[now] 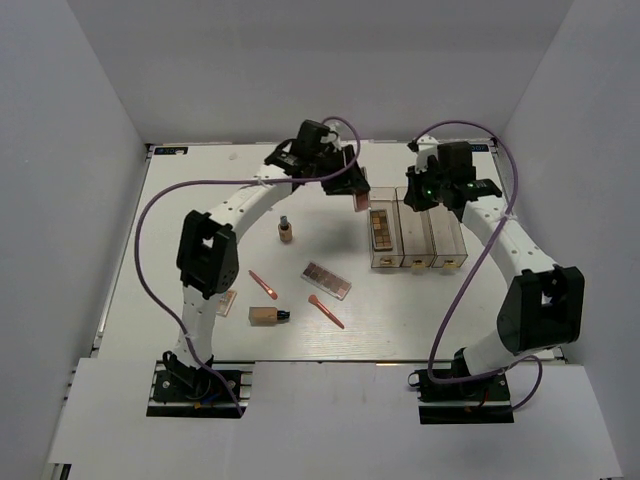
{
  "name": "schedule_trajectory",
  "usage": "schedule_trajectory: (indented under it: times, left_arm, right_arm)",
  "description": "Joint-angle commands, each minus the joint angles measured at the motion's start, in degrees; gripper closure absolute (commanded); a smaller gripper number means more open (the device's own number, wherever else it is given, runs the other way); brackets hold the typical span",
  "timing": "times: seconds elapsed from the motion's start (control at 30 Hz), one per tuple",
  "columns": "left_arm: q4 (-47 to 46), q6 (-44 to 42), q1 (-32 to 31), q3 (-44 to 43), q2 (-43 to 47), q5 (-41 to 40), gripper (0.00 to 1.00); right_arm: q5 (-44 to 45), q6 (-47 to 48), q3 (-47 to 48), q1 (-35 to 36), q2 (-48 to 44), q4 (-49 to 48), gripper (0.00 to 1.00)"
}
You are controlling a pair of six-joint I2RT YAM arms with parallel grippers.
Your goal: Organize the makeup
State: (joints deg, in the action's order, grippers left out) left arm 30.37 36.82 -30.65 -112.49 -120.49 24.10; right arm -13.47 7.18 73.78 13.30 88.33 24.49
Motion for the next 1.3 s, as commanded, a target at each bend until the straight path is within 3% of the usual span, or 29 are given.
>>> schedule_trajectory:
  times: [0.0, 0.4, 0.73, 0.8, 0.93, 1.17, 1.27]
  left_arm:
    - [-3.4, 1.2, -2.4, -2.0, -0.4, 2.9, 0.82]
    - [-8.1, 5.5, -7.9, -2.1, -7.3, 0.8, 0.74]
    - [-6.6, 7.6, -9.6, -2.1, -11.0, -1.2, 0.56]
    - [-6.7, 8.1, -9.6, -2.1, -11.2, -1.3, 0.46]
    - [-6.7, 8.3, -9.6, -2.4, -10.9, -2.0, 0.25]
    - [-8.8, 9.7, -9.6, -3.4, -9.2, -1.9, 0.17]
    - [-8.4, 9.9, -9.6, -3.6, -6.9, -3.1, 0.17]
  right_arm:
    - [6.5, -1.6, -1.5, -1.1, -4.0, -2.6, 1.0]
    - [6.4, -3.4, -5.2, -3.4, -7.3, -3.5, 1.0]
    - [4.9, -4.0, -6.5, -4.1, -7.7, -3.9, 1.0]
    - [4.6, -4.0, -7.2, -4.1, -7.9, -3.8, 1.0]
    - [4.1, -3.8, -7.7, -4.1, -8.3, -3.8, 0.93]
    - [-0.5, -1.8, -8.2, -4.1, -8.7, -2.9, 0.77]
    - [-8.6, 2.1, -8.4, -4.1, -9.8, -1.0, 0.68]
